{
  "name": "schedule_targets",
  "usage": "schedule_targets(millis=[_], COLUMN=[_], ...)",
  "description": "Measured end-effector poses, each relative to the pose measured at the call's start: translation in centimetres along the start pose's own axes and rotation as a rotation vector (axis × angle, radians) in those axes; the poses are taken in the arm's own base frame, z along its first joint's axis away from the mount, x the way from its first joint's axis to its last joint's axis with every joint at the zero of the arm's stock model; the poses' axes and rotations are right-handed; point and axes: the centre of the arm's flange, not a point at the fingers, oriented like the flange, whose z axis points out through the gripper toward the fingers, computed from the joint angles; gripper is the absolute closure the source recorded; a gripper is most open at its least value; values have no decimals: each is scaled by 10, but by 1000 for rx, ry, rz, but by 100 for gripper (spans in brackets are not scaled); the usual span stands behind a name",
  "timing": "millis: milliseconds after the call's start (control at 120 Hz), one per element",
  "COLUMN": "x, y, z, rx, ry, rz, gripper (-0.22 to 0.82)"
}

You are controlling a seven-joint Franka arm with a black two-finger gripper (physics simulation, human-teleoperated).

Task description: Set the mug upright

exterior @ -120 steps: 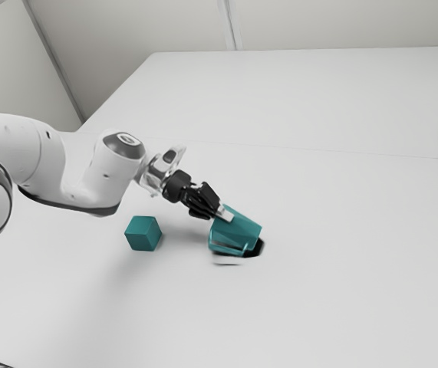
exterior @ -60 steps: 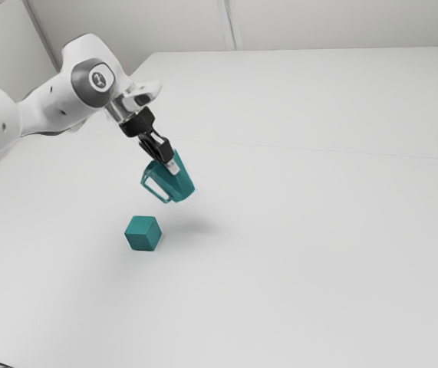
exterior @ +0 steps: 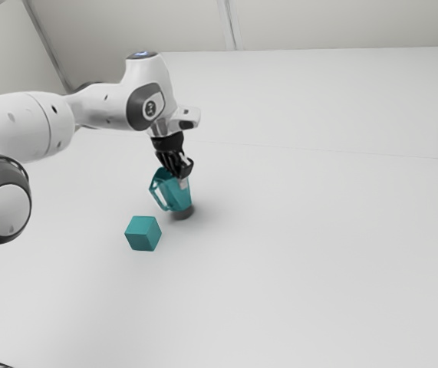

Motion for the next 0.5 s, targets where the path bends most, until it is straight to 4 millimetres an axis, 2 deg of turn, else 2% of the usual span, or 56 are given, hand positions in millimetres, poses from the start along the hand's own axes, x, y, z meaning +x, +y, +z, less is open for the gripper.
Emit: schedule_targets(millis=[83,192,367,500], x=[3,4,3,-2], y=[-2,-2,1,4], z=[12,15,5,-21], rx=[2,7,4,12], ry=[-8,-5,15,47], rz=[-29,-62,-105,-129], gripper=[78,76,39,21])
